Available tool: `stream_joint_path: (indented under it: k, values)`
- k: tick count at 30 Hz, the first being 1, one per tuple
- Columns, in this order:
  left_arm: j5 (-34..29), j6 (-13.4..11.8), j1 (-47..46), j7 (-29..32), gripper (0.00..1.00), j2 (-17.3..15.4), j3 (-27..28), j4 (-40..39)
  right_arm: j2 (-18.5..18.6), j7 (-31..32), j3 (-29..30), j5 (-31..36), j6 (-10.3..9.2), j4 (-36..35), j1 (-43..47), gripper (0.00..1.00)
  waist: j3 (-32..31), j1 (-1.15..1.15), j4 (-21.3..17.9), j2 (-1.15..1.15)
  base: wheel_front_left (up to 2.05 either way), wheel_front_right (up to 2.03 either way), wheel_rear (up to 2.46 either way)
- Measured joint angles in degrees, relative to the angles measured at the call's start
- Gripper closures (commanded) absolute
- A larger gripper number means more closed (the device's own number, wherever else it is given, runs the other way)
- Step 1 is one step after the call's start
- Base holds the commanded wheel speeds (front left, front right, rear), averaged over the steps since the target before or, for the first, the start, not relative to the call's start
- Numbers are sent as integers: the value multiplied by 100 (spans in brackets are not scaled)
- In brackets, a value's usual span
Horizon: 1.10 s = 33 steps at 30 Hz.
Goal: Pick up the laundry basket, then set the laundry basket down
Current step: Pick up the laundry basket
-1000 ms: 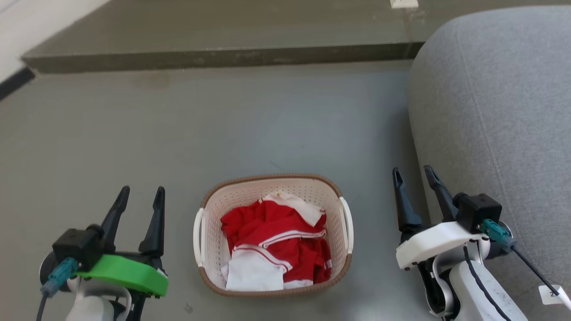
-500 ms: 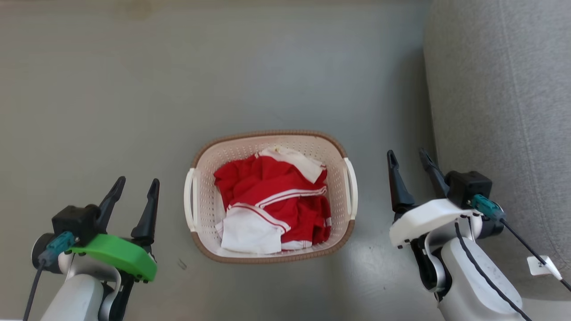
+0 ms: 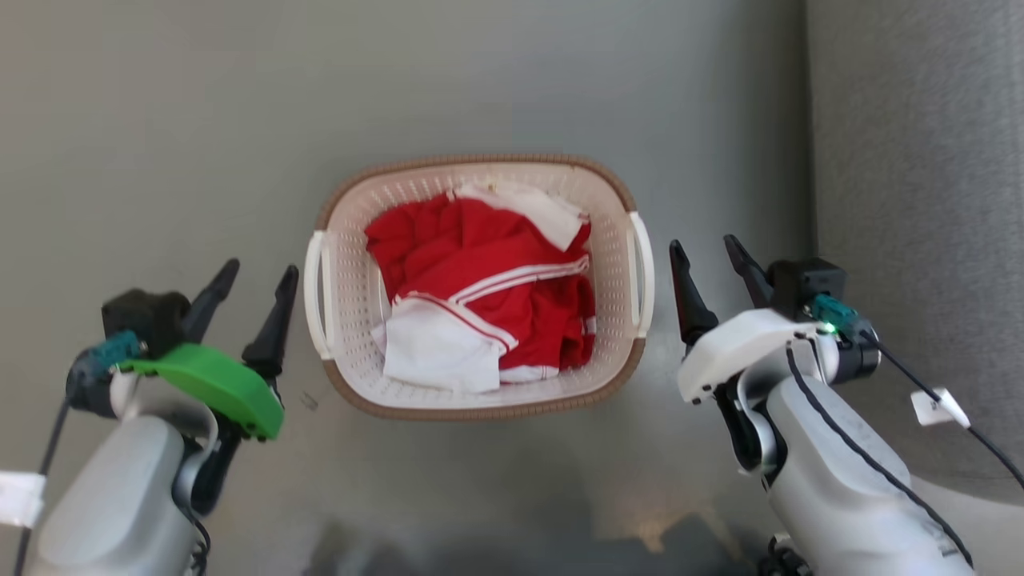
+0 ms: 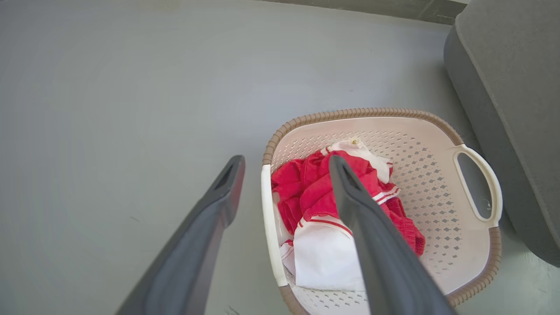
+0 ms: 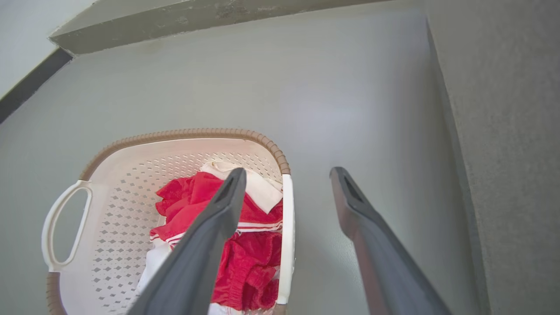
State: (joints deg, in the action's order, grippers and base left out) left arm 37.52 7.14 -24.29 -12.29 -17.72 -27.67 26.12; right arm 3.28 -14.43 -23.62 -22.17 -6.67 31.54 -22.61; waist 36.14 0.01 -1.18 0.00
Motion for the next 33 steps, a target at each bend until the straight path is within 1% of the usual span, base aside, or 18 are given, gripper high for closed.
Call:
stream_joint_path:
  k: [4,7,16,22,29,30,31,32,33]
  values:
    - [167,0,-334,85,0,-102,-120,221,4,1,-182,-162,-9,303,-297,0,333,0,-2,0,0,0,0]
    - [407,0,-576,175,0,-170,-293,347,14,0,-330,-237,-42,450,-566,0,579,0,-12,0,0,0,0]
    - [893,0,-1161,441,0,-219,-932,482,25,32,-732,-513,-44,910,-1225,0,1269,0,-59,0,0,0,0]
    - [1218,0,-1501,571,0,-347,-1057,695,31,93,-960,-781,-48,1138,-1610,0,1673,0,-86,0,0,0,0]
    - [1467,0,-1847,727,0,-439,-1415,846,31,92,-1224,-1084,-48,1316,-1952,0,2065,-1,-108,0,0,0,0]
    - [1515,0,-1887,730,0,-437,-1467,854,30,92,-1215,-1202,-48,1327,-1983,24,2110,-1,-107,0,0,0,0]
    - [1570,0,-1925,751,0,-430,-1511,857,31,92,-1222,-1289,-49,1369,-2018,63,2153,-1,-103,0,0,0,0]
    - [1630,0,-1956,780,0,-414,-1541,859,34,92,-1232,-1311,-49,1413,-2050,63,2190,-1,-96,0,0,0,0]
    - [1685,0,-1988,779,0,-403,-1569,872,33,85,-1247,-1321,-45,1433,-2081,69,2224,-1,-86,0,0,0,0]
